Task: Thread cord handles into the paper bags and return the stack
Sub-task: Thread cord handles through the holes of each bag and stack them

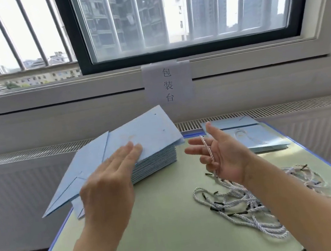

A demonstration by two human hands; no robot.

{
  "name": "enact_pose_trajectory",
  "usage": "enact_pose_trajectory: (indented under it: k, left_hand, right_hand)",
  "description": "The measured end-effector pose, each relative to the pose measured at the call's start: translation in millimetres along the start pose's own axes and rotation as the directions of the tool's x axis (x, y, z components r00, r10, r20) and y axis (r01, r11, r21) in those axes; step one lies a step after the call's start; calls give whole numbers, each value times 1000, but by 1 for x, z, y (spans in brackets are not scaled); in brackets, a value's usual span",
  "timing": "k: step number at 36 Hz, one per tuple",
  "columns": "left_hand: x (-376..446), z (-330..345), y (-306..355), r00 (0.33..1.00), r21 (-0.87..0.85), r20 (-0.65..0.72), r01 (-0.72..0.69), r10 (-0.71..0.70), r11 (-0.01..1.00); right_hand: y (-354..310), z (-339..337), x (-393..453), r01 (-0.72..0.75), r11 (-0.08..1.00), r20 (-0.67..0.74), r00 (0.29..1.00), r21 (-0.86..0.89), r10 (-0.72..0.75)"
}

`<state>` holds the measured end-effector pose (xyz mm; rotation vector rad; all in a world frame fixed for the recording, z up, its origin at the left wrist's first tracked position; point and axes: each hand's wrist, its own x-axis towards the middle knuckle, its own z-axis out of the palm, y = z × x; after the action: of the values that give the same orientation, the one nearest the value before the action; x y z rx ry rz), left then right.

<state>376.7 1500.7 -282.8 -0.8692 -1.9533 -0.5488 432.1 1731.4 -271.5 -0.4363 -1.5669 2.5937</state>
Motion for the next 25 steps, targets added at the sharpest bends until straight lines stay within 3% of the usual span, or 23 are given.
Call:
enact_pose_trajectory:
  k: [7,11,14,15,17,21,25]
  left_hand:
    - [-65,-26,31,990,-68,-19,-140,139,988]
    - [-89,-28,42,966,-156,171,-168,194,973]
    - [-82,-41,55,850,-238,513,12,115,971]
    - [-75,-43,60,827,-246,559,102,55,964]
    - [-60,-36,65,787,-232,615,235,-45,944]
    - [-25,5,76,809,-284,573,350,-135,893]
    - [-2,47,86,646,-168,739,448,-188,878]
  right_hand:
    - [19,0,-18,-7,999,13,1000,-50,7]
    - [34,-2,-32,42,986,-91,994,-163,-57]
    - [43,-8,-45,87,960,-166,977,-267,-135]
    - [46,-10,-50,103,947,-166,973,-303,-159]
    - [51,-11,-59,129,931,-156,969,-341,-191]
    - [57,-7,-70,152,919,-116,972,-365,-206]
    - [66,-6,-69,145,911,-77,979,-387,-189]
